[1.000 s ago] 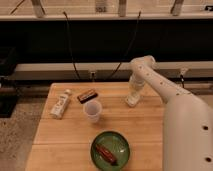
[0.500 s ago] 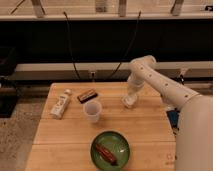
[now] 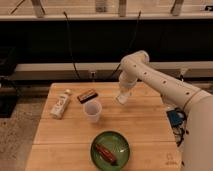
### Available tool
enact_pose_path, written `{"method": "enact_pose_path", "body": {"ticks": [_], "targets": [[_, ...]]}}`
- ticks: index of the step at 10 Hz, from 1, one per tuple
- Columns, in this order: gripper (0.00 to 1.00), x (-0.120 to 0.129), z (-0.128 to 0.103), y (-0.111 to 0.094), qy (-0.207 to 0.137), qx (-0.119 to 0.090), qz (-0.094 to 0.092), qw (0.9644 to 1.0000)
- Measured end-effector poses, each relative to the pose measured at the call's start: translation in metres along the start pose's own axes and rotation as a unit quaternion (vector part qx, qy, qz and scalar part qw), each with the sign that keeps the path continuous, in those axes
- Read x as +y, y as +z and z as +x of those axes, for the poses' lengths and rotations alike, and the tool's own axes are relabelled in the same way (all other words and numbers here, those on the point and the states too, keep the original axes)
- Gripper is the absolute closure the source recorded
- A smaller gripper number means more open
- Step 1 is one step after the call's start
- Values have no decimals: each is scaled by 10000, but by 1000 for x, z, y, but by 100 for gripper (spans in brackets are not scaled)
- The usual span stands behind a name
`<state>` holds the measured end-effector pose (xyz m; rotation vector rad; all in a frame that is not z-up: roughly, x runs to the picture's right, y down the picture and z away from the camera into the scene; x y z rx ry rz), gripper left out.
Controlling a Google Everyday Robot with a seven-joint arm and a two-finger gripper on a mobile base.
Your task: Place the white sponge in the ceramic cup
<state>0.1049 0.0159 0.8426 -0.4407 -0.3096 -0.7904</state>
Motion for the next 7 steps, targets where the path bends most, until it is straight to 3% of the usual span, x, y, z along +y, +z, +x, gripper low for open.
{"method": "enact_pose_path", "body": {"ticks": [4, 7], "targets": [[100, -27, -45, -24, -627, 148, 86, 9979], [100, -41, -73, -38, -1036, 236, 145, 9942]]}}
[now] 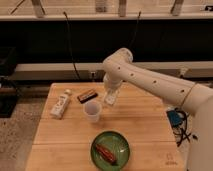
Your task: Place the white sponge in the ceramic cup
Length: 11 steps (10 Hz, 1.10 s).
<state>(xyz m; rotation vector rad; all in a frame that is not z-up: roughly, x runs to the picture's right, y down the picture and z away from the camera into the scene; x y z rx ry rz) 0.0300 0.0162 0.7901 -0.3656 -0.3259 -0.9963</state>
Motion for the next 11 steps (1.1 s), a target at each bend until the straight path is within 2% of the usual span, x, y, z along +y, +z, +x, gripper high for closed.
{"method": "enact_pose_path", "body": {"ticks": [5, 11], "targets": [[100, -27, -34, -11, -607, 61, 25, 9981], [100, -49, -61, -19, -1081, 118, 16, 9941]]}}
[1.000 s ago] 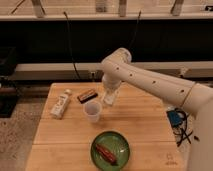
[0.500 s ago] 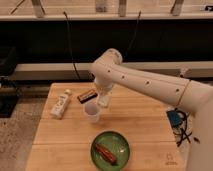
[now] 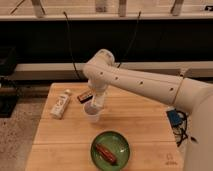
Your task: Place the white sponge in the ceramic cup
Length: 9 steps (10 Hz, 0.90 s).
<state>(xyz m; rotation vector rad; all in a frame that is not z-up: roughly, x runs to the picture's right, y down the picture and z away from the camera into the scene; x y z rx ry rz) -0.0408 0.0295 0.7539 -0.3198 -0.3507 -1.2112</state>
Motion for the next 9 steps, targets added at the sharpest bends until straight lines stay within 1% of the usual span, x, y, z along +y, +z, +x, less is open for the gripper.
{"method": "enact_pose_path", "body": {"ticks": [3, 6, 8, 9], "targets": [[100, -8, -11, -3, -140, -4, 8, 9999], [100, -11, -19, -1, -223, -43, 11, 9997], [85, -13, -24, 1, -277, -67, 12, 9996], [75, -16, -26, 1, -296, -83, 27, 9995]]}}
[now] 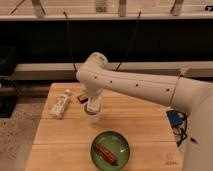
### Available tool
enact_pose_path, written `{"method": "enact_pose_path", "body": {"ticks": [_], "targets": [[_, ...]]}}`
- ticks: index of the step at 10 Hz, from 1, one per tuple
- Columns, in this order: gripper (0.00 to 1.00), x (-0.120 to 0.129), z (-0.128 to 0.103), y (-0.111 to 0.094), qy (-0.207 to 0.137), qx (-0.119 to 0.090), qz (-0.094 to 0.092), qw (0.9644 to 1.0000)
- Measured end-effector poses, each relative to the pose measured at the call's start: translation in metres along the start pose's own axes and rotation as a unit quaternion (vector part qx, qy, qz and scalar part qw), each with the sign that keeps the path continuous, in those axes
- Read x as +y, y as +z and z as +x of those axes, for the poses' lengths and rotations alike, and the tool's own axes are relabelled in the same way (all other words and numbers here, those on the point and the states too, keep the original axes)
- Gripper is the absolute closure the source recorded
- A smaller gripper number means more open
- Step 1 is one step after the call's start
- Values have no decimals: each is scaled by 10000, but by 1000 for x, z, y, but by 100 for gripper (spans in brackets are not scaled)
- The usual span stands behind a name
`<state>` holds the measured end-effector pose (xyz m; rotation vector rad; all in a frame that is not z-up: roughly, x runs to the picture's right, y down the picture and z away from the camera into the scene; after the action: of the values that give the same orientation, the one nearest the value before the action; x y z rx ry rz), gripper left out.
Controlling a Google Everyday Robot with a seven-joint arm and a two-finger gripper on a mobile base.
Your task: Place the white sponge in the ceramic cup
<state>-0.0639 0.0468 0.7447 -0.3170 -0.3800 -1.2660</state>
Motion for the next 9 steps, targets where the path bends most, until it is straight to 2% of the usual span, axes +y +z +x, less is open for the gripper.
{"method": "enact_pose_path", "body": {"ticks": [1, 3, 5, 6, 9], "targets": [[63, -3, -2, 1, -37, -22, 17, 10000], [47, -6, -4, 2, -78, -55, 49, 9999], [25, -10, -7, 4, -170, -117, 104, 9997], [21, -9, -7, 6, -203, -135, 117, 9996], [20, -7, -8, 8, -356, -156, 212, 9990]]}}
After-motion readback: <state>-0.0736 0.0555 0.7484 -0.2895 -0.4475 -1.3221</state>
